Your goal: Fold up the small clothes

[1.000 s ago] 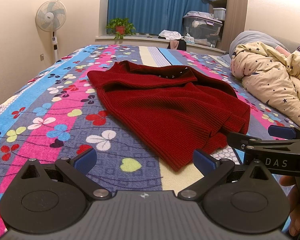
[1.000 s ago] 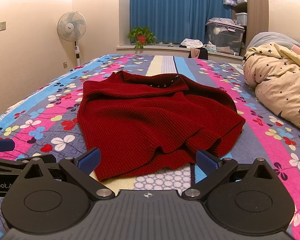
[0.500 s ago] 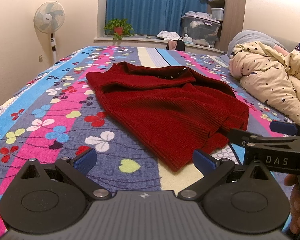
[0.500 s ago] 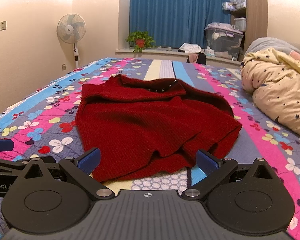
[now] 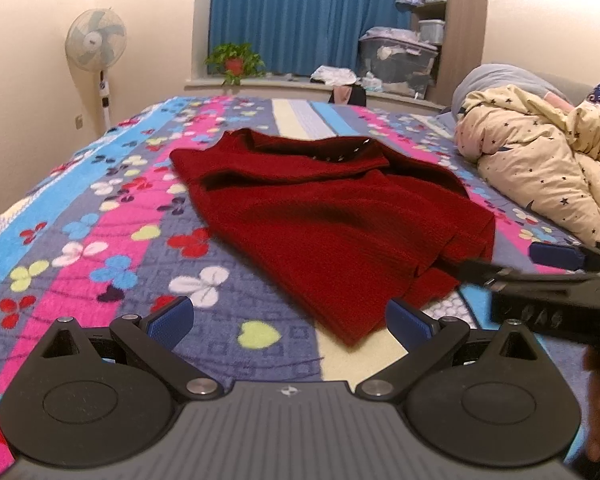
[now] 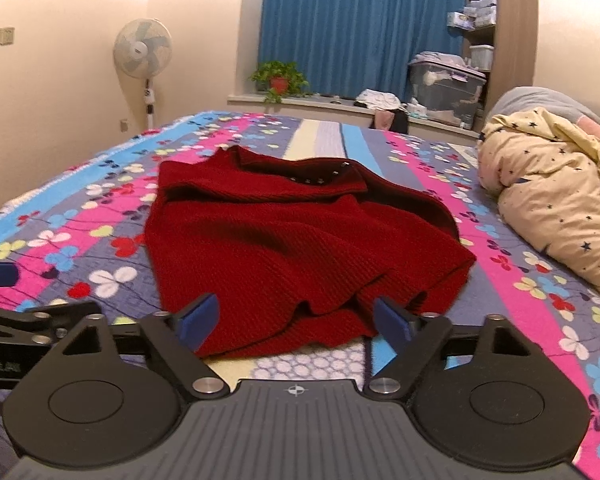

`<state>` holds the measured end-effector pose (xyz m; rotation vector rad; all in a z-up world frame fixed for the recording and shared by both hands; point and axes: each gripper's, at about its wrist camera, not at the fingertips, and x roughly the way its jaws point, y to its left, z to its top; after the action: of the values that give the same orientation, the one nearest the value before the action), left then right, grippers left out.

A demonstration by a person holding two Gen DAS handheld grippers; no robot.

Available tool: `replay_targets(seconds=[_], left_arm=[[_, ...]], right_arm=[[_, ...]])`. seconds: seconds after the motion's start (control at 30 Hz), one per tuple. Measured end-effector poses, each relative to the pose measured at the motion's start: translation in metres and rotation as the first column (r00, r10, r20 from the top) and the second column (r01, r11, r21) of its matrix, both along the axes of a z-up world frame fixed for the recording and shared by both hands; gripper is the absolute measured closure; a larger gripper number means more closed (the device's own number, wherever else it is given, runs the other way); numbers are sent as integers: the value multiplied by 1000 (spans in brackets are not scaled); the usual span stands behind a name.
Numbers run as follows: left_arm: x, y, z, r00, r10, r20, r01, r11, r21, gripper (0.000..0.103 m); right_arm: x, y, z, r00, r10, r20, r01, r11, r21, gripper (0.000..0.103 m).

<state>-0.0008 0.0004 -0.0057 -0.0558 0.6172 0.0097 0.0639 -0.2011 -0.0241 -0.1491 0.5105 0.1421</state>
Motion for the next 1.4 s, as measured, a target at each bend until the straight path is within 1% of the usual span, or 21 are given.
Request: replay_targets(seconds=[0.03, 0.07, 0.1, 0.17, 0.23, 0.27, 0.37, 0.43, 0.5, 0.63, 0.7, 0.77, 0.8, 0.83, 0.87, 0.93, 1.07, 1.13, 1.2, 1.27, 1.4], left_arm=[[2, 2, -3, 1000, 12, -12, -12, 1000, -7, 1], [4, 6, -6, 1000, 19, -24, -20, 1000, -15, 2], [5, 9, -8, 999, 26, -32, -27, 999, -37, 10], [11, 18, -15, 997, 29, -68, -34, 997, -76, 30], [18, 24, -22, 994, 24, -105, -36, 993, -109, 54], [22, 28, -26, 993, 26, -113, -41, 991, -127, 58], [39, 36, -36, 991, 16, -131, -37, 987, -158, 59], [56, 41, -42, 990, 7, -138, -41, 970, -240, 53], [77, 46, -54, 983, -2, -185, -65, 932, -356, 42], [107, 42, -73, 985, -21, -169, -67, 866, -495, 37], [118, 34, -80, 987, -8, -162, -75, 862, -502, 37], [128, 20, -81, 988, 10, -153, -81, 883, -462, 38], [132, 13, -81, 988, 20, -155, -86, 897, -433, 44], [136, 7, -83, 986, 17, -168, -84, 911, -404, 76], [140, 5, -85, 981, -2, -194, -76, 916, -394, 91], [145, 8, -84, 975, -20, -221, -71, 915, -397, 91], [131, 29, -59, 982, -55, -178, -21, 918, -395, 92], [118, 45, -44, 983, -65, -172, -6, 924, -383, 93], [101, 65, -30, 985, -75, -155, 13, 931, -365, 94], [80, 90, -14, 987, -97, -128, 41, 923, -383, 95], [40, 138, 25, 984, -154, -86, 113, 924, -365, 97]], right_arm=[[1, -3, 0, 1000, -13, -1, 13, 1000, 10, 29], [2, -7, 0, 1000, -26, 8, 26, 999, 32, 41], [3, -11, 1, 999, -41, 10, 41, 998, 57, 55], [7, -21, 3, 997, -76, 0, 76, 993, 93, 65], [10, -29, 4, 995, -104, -7, 104, 986, 133, 71], [12, -32, 5, 994, -111, -20, 113, 983, 146, 72], [15, -42, 6, 992, -120, -45, 127, 974, 189, 72], [19, -47, 6, 991, -121, -60, 131, 965, 227, 72], [20, -50, 7, 989, -126, -82, 142, 960, 241, 72], [22, -57, 6, 987, -131, -93, 151, 953, 262, 64], [22, -61, 6, 986, -135, -99, 158, 947, 278, 59], [22, -63, 5, 986, -136, -100, 159, 946, 282, 58], [22, -64, 4, 985, -137, -101, 161, 946, 282, 57], [23, -65, 4, 985, -138, -104, 163, 945, 284, 57], [24, -66, 3, 984, -140, -108, 165, 944, 285, 57], [25, -68, 2, 983, -143, -114, 170, 941, 291, 57], [28, -73, 0, 979, -166, -122, 196, 931, 307, 59], [28, -77, 1, 974, -191, -117, 219, 922, 318, 68], [27, -82, 3, 969, -221, -110, 245, 910, 334, 86], [24, -88, 4, 965, -243, -101, 263, 899, 351, 93], [17, -105, 8, 957, -279, -78, 288, 884, 368, 96]])
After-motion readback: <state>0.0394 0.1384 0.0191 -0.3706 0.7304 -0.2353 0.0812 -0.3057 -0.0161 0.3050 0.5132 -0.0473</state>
